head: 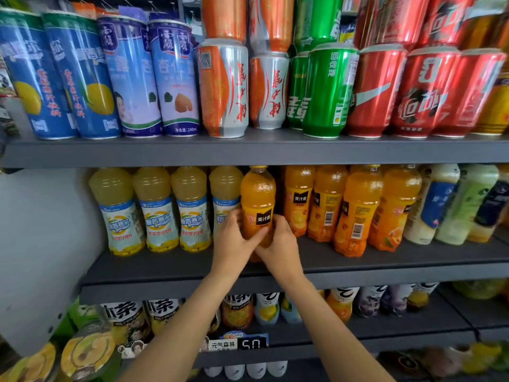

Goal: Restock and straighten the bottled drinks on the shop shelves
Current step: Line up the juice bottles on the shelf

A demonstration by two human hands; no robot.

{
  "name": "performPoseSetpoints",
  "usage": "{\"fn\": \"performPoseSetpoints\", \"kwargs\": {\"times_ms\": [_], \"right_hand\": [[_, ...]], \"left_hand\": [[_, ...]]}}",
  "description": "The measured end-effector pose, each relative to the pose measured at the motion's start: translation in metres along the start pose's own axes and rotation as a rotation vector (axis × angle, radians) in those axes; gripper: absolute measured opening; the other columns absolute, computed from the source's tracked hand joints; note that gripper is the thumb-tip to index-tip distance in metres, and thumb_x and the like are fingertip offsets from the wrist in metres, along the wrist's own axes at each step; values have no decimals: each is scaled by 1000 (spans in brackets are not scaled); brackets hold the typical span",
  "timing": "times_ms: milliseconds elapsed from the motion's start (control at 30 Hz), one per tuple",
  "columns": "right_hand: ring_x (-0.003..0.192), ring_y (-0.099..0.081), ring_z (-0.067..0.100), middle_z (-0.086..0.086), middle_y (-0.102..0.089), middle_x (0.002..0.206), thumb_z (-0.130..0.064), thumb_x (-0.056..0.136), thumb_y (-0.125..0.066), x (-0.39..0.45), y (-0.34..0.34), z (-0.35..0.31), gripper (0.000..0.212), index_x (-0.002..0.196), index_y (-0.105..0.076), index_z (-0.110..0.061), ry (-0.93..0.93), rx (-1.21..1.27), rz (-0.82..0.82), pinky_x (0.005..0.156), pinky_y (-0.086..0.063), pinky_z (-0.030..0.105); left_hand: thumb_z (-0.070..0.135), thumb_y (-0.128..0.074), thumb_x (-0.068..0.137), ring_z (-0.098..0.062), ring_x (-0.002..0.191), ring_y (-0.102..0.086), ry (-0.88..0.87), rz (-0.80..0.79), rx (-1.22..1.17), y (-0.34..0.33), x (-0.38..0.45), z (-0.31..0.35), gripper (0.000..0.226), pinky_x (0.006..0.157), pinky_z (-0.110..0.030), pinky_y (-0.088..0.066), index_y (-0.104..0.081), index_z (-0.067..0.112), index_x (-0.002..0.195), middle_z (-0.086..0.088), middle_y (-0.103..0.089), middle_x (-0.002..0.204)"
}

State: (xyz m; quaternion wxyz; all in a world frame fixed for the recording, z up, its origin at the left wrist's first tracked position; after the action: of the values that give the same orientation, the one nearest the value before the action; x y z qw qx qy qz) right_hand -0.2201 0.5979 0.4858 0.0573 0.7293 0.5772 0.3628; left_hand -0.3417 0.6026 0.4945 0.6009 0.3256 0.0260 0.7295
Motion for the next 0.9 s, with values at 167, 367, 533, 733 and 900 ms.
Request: {"fn": "performPoseSetpoints", "kwargs": {"times_ms": [167,367,533,733,900], "right_hand": [[110,-55,12,6,-57,124,-18,78,-73,14,0,10,57,129,-49,-10,-5,135,-325,78,-46,10],[120,-50,29,18,-50,131,-5,86,-59,25,61,20,52,134,-42,0,-8,-203,205,96,-41,29],[126,-41,35,20,-44,138,-17,87,-61,38,43,27,72,143,-20,4,-150,-437,227,97,-43,40],[109,-57,37,21,-41,132,-26,85,-65,49,32,37,63,132,-31,0,-356,-405,203,85,-49,41],[103,-58,40,19,-39,130,-32,82,-68,48,10,25,58,122,-40,-1,-319,-309,96,79,-49,41]], "left_hand": [[38,-73,76,-11,100,-61,-18,8,188,18,1,-1,50,86,-26,-50,-54,13,115,1,-65,112],[57,-66,73,-22,114,-55,50,3,397,5,-1,7,78,90,-35,-47,-36,16,132,-2,-57,124],[53,-67,74,-23,112,-56,105,-9,430,7,1,6,70,88,-35,-47,-39,15,126,-4,-59,121],[49,-70,73,-20,110,-58,68,-66,388,29,-6,2,64,89,-35,-49,-44,16,121,-2,-61,119],[50,-71,72,-19,108,-59,63,-122,378,31,-4,-2,65,88,-38,-50,-45,16,120,-2,-61,119]]}}
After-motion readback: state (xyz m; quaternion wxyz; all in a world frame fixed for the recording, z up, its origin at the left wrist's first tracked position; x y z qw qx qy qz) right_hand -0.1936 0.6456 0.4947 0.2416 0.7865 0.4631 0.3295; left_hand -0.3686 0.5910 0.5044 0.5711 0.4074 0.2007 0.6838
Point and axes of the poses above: each hand's wrist, its own x-axis towards the middle knuckle, its own y-axis out of the back of the hand, z = x × y, the point moved 10 cm from there along x, towards the middle knuckle
